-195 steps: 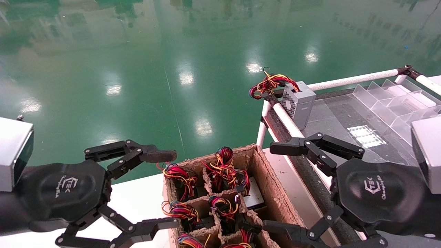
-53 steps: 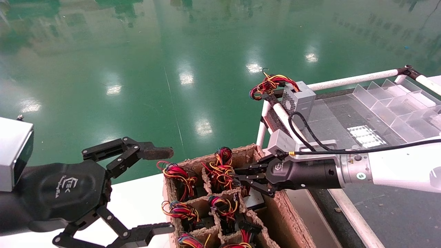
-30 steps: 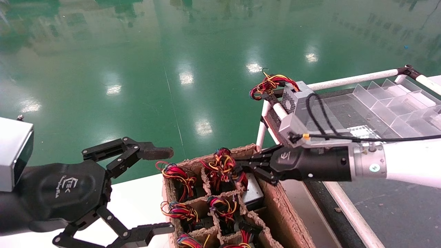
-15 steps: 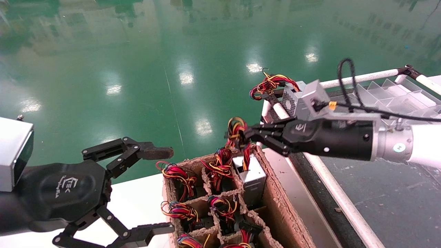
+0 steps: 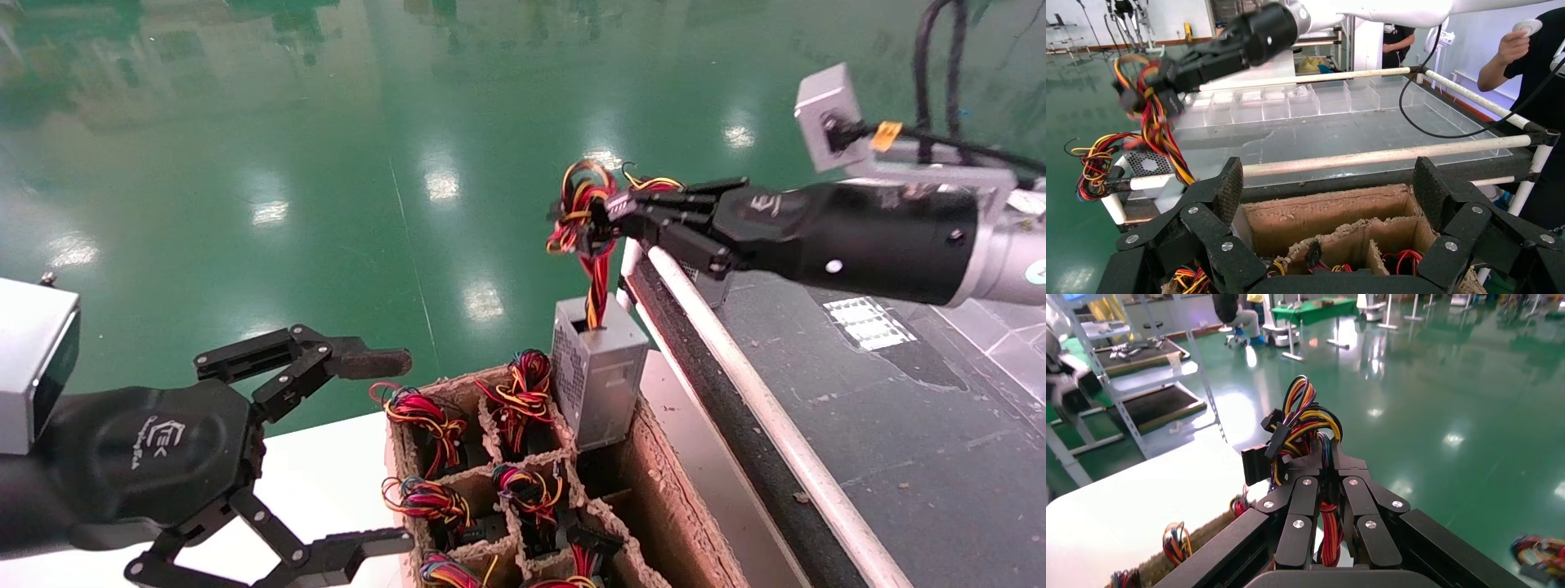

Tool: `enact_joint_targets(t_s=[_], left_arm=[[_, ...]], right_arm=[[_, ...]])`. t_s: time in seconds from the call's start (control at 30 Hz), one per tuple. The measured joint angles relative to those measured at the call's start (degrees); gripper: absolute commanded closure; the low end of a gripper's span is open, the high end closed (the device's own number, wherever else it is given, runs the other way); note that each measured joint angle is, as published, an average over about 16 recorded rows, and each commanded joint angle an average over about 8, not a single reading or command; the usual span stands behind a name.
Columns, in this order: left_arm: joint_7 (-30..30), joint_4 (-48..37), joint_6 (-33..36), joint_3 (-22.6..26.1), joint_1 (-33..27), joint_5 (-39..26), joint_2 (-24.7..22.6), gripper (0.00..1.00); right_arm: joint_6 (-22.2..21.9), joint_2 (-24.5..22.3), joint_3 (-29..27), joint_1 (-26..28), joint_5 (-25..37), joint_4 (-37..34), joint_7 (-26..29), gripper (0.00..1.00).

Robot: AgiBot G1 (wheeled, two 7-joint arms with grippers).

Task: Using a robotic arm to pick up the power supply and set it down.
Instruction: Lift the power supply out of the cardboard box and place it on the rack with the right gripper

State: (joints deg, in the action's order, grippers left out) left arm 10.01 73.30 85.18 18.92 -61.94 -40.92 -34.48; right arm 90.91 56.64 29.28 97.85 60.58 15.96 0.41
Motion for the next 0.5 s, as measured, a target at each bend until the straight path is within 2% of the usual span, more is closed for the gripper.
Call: enact_joint_targets(t_s=[0.5], left_arm=[[0.0,0.0,0.0,0.0,0.0,0.0,0.0,0.00]], right_arm=[[-0.3,-5.2,0.0,3.6,-5.4,2.7,3.6,1.00]])
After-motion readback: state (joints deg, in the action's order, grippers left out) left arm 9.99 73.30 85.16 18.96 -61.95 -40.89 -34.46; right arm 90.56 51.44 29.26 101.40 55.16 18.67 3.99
